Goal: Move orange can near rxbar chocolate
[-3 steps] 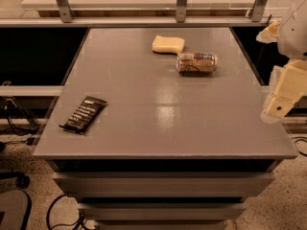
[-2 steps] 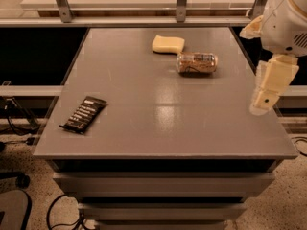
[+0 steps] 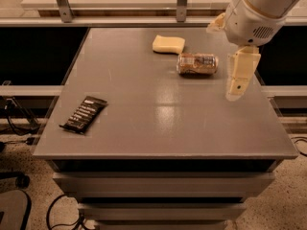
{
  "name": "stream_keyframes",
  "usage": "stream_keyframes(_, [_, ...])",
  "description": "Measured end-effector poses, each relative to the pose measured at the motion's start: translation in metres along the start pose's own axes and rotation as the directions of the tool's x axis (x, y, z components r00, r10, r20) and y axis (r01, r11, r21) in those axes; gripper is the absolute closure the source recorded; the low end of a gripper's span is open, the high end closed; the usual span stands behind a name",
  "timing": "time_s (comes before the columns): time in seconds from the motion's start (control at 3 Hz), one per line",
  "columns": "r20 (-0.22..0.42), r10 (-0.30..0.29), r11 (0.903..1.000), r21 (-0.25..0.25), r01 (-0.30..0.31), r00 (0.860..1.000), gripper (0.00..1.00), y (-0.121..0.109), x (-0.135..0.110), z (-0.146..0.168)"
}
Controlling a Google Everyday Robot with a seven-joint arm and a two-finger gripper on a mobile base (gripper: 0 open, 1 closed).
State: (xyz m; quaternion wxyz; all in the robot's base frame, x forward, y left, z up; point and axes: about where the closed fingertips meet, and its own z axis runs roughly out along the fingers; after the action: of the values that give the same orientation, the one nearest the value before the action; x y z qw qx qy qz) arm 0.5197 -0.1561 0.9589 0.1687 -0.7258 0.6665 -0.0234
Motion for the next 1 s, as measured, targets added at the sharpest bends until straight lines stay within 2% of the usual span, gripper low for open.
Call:
stream_keyframes(0.33, [-0.001, -0.074, 0.9972, -0.01, 0.074, 0.997, 0.0, -0.021, -0.011, 0.017])
stream_keyframes(0.67, [-0.011, -0.114, 0.9933, -0.019, 0.114, 0.993, 0.0, -0.043, -0.018, 0.039])
stream_keyframes(1.0, [-0.007, -0.112, 0.9936, -0.019, 0.111, 0.994, 0.0, -0.065, -0.023, 0.059])
